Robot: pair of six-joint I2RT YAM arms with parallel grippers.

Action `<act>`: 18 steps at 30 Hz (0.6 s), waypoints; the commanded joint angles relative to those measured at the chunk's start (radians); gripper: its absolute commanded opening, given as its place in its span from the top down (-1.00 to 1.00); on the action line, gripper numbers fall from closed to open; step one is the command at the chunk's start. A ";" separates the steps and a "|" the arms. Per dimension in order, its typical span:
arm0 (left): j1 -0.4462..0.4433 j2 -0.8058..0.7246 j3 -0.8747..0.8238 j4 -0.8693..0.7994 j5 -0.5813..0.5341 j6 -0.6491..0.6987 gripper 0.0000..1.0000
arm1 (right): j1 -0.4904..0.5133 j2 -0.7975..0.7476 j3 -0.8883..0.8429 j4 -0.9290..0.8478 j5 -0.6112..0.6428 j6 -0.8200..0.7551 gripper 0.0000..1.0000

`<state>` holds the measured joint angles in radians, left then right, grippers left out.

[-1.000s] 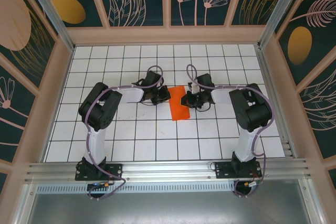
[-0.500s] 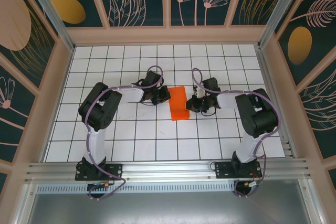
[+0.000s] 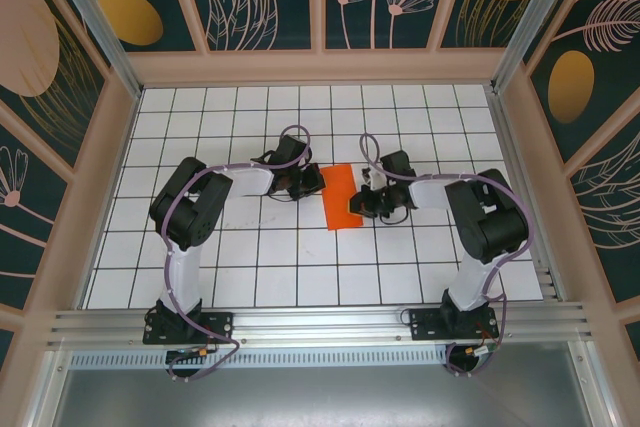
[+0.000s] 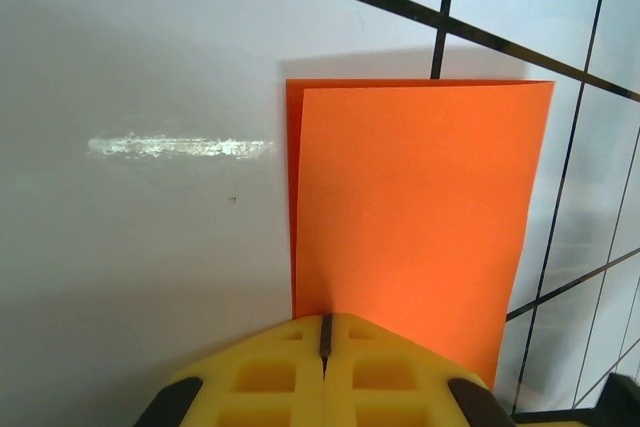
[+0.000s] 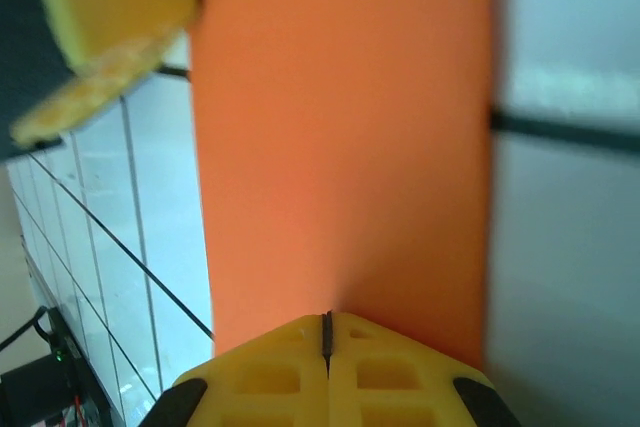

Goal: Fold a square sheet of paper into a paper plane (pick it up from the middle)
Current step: First fold in half a square sheet of paper at the center of the table.

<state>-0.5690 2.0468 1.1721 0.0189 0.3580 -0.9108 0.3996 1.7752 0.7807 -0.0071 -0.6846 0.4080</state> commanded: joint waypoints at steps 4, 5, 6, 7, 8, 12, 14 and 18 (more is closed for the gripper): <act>0.004 0.093 -0.073 -0.203 -0.146 0.009 0.92 | -0.018 -0.094 -0.119 -0.098 0.017 -0.029 1.00; 0.004 0.093 -0.073 -0.203 -0.146 0.008 0.92 | -0.026 -0.107 -0.139 -0.098 0.023 -0.026 1.00; 0.005 0.091 -0.073 -0.203 -0.148 0.009 0.92 | -0.032 -0.123 -0.160 -0.096 0.028 -0.023 1.00; 0.005 0.091 -0.074 -0.204 -0.147 0.010 0.92 | -0.041 -0.135 -0.173 -0.093 0.034 -0.019 1.00; 0.004 0.091 -0.074 -0.204 -0.148 0.011 0.92 | -0.050 -0.145 -0.185 -0.091 0.035 -0.015 1.00; 0.005 0.088 -0.072 -0.205 -0.148 0.013 0.92 | -0.056 -0.174 -0.202 -0.076 0.040 -0.003 1.00; 0.004 0.087 -0.068 -0.208 -0.149 0.015 0.92 | -0.055 -0.180 -0.191 -0.081 0.045 0.000 1.00; 0.005 0.068 -0.042 -0.201 -0.132 0.047 0.88 | -0.050 -0.221 -0.122 -0.080 0.043 0.018 1.00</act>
<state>-0.5697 2.0438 1.1721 0.0204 0.3569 -0.9054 0.3511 1.5974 0.6113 -0.0502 -0.6617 0.4061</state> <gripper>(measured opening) 0.070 0.065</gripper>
